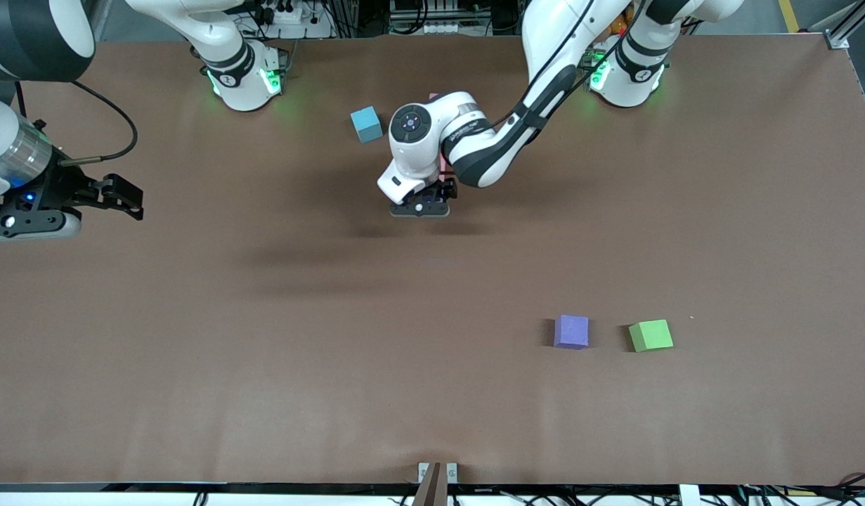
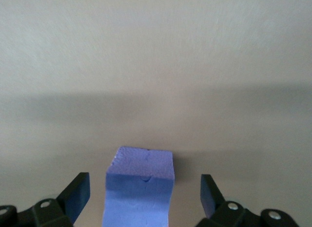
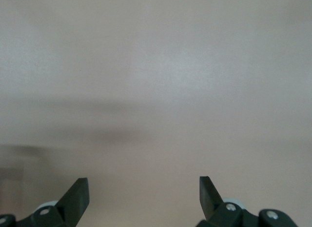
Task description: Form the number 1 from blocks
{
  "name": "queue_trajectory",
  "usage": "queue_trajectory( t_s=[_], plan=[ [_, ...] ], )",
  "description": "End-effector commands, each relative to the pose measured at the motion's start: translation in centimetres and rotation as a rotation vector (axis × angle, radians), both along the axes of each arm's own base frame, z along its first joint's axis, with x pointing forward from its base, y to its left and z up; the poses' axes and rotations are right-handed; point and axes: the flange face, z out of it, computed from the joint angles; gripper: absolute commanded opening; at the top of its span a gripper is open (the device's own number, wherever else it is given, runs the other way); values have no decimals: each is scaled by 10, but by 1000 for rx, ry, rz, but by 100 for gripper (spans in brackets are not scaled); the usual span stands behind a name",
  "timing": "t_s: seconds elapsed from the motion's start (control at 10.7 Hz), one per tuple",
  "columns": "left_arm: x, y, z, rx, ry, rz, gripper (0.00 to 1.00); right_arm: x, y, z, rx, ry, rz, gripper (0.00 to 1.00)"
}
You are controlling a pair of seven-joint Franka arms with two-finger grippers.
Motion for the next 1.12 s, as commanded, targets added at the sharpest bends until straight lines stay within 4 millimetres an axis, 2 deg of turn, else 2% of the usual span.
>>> queue_trajectory(
  t_s=[0.0, 0.19, 0.38, 0.47, 0.56, 0.75, 0.94, 1.03],
  plan=[
    [27, 23, 59, -37, -70, 49, 100, -5, -1, 2, 5, 4, 12, 100],
    [62, 50, 103, -75, -125, 119, 100, -5, -1, 2, 4, 4, 11, 100],
    [103, 92, 146, -98, -194, 178, 100, -5, -3, 7, 4, -3, 49, 100],
    [125, 121, 166, -96, -226, 164, 100, -7, -5, 12, 3, 1, 74, 100],
    [137, 145, 184, -71, -238, 103, 100, -8, -11, 23, 4, 19, 63, 100],
    [175, 213, 207, -14, -268, 93, 100, -10, -27, 40, 21, 3, 31, 100],
    [211, 272, 230, 18, -262, 100, 100, -12, -42, 45, 50, -5, 14, 100],
    [220, 295, 239, 25, -269, 93, 100, -12, -48, 50, 50, -13, 20, 100]
  ],
)
